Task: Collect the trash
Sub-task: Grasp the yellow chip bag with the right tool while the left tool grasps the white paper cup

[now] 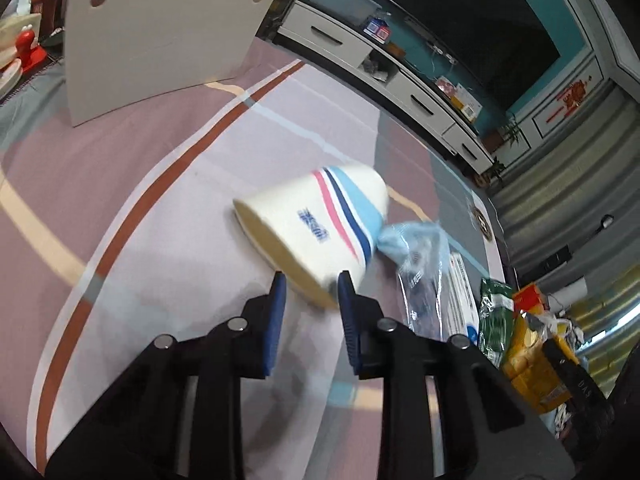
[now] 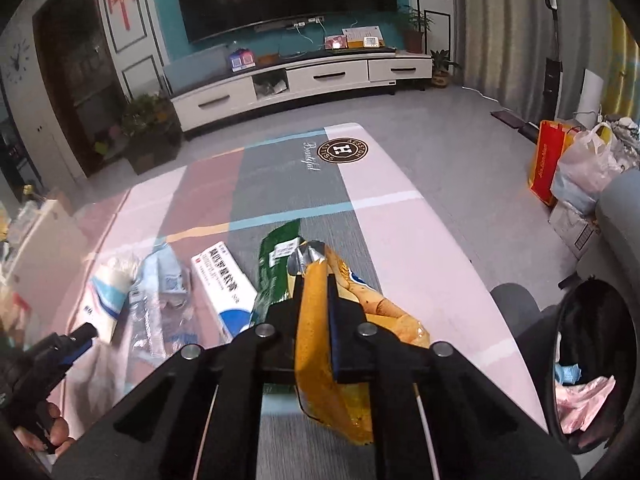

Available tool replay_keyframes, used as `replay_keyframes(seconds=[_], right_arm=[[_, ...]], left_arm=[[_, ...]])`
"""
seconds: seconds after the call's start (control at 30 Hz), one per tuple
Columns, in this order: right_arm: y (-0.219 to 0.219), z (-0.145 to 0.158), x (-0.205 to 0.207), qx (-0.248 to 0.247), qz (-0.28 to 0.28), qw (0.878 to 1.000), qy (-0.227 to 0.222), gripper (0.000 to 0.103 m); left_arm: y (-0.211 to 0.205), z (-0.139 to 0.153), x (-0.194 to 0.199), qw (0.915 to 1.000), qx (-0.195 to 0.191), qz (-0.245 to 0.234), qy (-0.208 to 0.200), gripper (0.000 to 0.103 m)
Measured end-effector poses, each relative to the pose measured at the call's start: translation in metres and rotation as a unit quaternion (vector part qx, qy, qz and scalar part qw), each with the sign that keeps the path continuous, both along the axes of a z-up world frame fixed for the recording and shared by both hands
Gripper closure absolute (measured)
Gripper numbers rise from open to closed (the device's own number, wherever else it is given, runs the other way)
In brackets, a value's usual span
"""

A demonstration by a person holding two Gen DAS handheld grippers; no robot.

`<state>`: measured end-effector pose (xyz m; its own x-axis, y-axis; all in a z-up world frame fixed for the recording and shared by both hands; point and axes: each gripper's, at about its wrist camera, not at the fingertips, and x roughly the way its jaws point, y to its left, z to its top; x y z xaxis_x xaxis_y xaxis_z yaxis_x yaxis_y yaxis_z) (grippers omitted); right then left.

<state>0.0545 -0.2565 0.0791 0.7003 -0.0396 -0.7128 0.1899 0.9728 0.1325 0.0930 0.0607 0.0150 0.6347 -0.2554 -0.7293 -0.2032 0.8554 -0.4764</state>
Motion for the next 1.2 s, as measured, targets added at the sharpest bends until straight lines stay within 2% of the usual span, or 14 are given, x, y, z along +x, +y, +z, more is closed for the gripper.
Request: replay_keyframes(seconds=[0.17,0.23,0.27,0.3,0.33,0.4,0.47,0.6,0.7,0.93,0.97,1.0,1.07,1.2], right_arm=[[-0.009,0.012,-0.030,0.027,-0.002,0.999,-0.019,0.092],[-0.012,0.016,-0.042,0.035,-0.002,0.999,-0.028,0.092],[-0.014,0.017,-0.049,0.040,-0.003,0.999,-0.031,0.092],[-0.015,0.017,-0.055,0.044,-0.002,0.999,-0.032,0.092],[-0.016,0.016,-0.058,0.046,-0.001,0.998,-0.032,0.092],[-0.019,0.013,-0.064,0.054,-0.002,0.998,-0.031,0.092],[-0.024,0.009,-0.066,0.055,-0.005,0.998,-0.028,0.092],[-0.035,0.004,-0.065,0.068,-0.014,0.997,-0.021,0.092],[-0.041,0.003,-0.066,0.070,-0.019,0.997,-0.021,0.092],[-0.053,0.006,-0.069,0.075,-0.031,0.996,-0.027,0.092],[-0.054,0.005,-0.069,0.076,-0.033,0.996,-0.026,0.092],[-0.055,0.005,-0.069,0.077,-0.034,0.996,-0.026,0.092],[-0.055,0.003,-0.069,0.079,-0.035,0.996,-0.023,0.092],[-0.054,0.005,-0.070,0.083,-0.028,0.996,-0.024,0.092]], left_arm=[[0.002,0.012,-0.027,0.9998,-0.016,-0.006,-0.009,0.078],[0.004,0.024,-0.035,0.9997,-0.006,-0.004,-0.021,0.078],[0.007,0.031,-0.037,0.9996,0.008,0.006,-0.025,0.067],[0.009,0.036,-0.037,0.9995,0.016,0.012,-0.026,0.038],[0.011,0.041,-0.033,0.9992,0.024,0.016,-0.029,0.028],[0.011,0.047,-0.023,0.9985,0.044,0.011,-0.029,0.024],[0.006,0.049,-0.004,0.9973,0.070,-0.015,-0.017,0.006],[-0.012,0.043,0.044,0.9870,0.138,-0.083,0.002,0.006],[-0.028,0.029,0.071,0.9759,0.164,-0.142,0.021,0.005],[-0.044,-0.004,0.087,0.9621,0.207,-0.170,0.049,0.005],[-0.043,-0.007,0.087,0.9620,0.209,-0.169,0.051,0.006],[-0.040,-0.010,0.086,0.9635,0.204,-0.164,0.056,0.013],[-0.034,-0.012,0.083,0.9683,0.190,-0.154,0.050,0.013],[-0.022,-0.003,0.060,0.9786,0.168,-0.110,0.042,0.023]])
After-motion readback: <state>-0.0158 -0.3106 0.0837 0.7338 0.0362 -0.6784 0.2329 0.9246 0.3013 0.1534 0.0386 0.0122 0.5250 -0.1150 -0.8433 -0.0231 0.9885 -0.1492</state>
